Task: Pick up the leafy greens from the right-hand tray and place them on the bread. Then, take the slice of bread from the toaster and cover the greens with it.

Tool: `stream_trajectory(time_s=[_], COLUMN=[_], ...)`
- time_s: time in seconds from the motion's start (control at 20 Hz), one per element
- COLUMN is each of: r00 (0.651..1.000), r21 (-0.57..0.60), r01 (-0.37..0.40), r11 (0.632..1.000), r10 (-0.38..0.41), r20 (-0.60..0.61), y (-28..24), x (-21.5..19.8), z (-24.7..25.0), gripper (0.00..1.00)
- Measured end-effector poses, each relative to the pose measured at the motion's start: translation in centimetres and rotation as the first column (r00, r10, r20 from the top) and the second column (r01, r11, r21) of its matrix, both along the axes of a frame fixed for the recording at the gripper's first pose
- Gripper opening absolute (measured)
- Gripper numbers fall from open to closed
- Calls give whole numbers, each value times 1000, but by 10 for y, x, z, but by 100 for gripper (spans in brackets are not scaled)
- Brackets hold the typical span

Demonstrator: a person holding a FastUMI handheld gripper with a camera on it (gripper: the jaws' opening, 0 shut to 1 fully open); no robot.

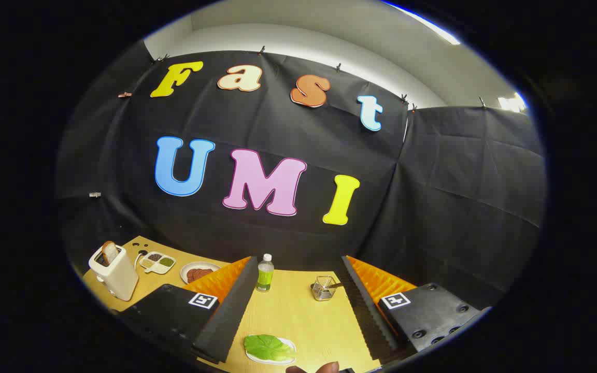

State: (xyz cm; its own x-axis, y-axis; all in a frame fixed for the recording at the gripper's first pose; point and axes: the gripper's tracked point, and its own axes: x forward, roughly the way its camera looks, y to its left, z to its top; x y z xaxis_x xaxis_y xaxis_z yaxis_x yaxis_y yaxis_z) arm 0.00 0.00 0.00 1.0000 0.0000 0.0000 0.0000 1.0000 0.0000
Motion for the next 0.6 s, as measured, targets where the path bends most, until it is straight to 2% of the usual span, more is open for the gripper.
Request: stream_trajectory(time_s=[0.6], r00=[1000], r21=[6], r01=[-18], r11=[1000], r10=[18], r20=[2], y=[9], x=[-1], z=[-3], gripper=[98])
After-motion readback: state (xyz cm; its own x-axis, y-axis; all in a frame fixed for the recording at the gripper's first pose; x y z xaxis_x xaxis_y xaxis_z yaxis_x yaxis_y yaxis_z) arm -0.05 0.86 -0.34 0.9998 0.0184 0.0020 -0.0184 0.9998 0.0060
